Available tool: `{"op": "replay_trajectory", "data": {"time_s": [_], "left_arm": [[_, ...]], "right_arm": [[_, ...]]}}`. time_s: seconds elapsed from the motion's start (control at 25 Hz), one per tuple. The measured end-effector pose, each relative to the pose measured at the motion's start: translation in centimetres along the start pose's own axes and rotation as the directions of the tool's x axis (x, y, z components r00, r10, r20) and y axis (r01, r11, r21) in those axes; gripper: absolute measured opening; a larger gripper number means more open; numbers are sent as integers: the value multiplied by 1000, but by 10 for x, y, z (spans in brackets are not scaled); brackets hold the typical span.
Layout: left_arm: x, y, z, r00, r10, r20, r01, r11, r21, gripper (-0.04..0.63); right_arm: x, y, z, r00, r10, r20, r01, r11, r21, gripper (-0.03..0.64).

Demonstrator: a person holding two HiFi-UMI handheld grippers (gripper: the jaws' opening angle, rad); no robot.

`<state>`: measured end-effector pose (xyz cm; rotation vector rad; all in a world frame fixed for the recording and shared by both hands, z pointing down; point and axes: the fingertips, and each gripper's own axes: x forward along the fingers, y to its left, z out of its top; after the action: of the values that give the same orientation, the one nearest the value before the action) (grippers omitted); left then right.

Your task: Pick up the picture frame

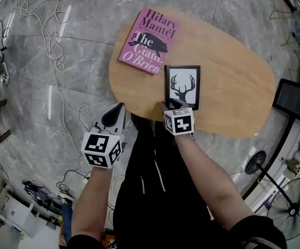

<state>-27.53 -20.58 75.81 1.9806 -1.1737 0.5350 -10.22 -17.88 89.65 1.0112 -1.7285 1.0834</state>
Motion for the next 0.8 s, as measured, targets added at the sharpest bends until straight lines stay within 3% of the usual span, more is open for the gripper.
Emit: {"op": "replay_trajectory", "data": {"time_s": [0.08, 0.32, 0.48, 0.6, 0.8], "left_arm": [[-1, 0, -3, 1000, 1, -8, -1, 1000, 2, 8], [7, -11, -3, 1000, -16, -20, 17, 1000, 26, 9], [12, -22, 2, 999, -35, -20, 36, 999, 27, 9], [15, -28, 7, 999, -48, -16, 48, 998, 30, 9], [19, -33, 7, 998, -59, -21, 60, 998, 37, 9]], "right_arm": [[2, -2, 0, 1000, -18, 9, 18, 1000, -12, 146], [1, -4, 4, 998, -55, -6, 53, 979, -196, 103], [-11, -34, -18, 994, -92, -60, 85, 991, -105, 79], [-16, -48, -31, 991, -91, -98, 84, 994, -68, 98], [-12, -45, -25, 983, -104, -148, 79, 983, -167, 103]]}}
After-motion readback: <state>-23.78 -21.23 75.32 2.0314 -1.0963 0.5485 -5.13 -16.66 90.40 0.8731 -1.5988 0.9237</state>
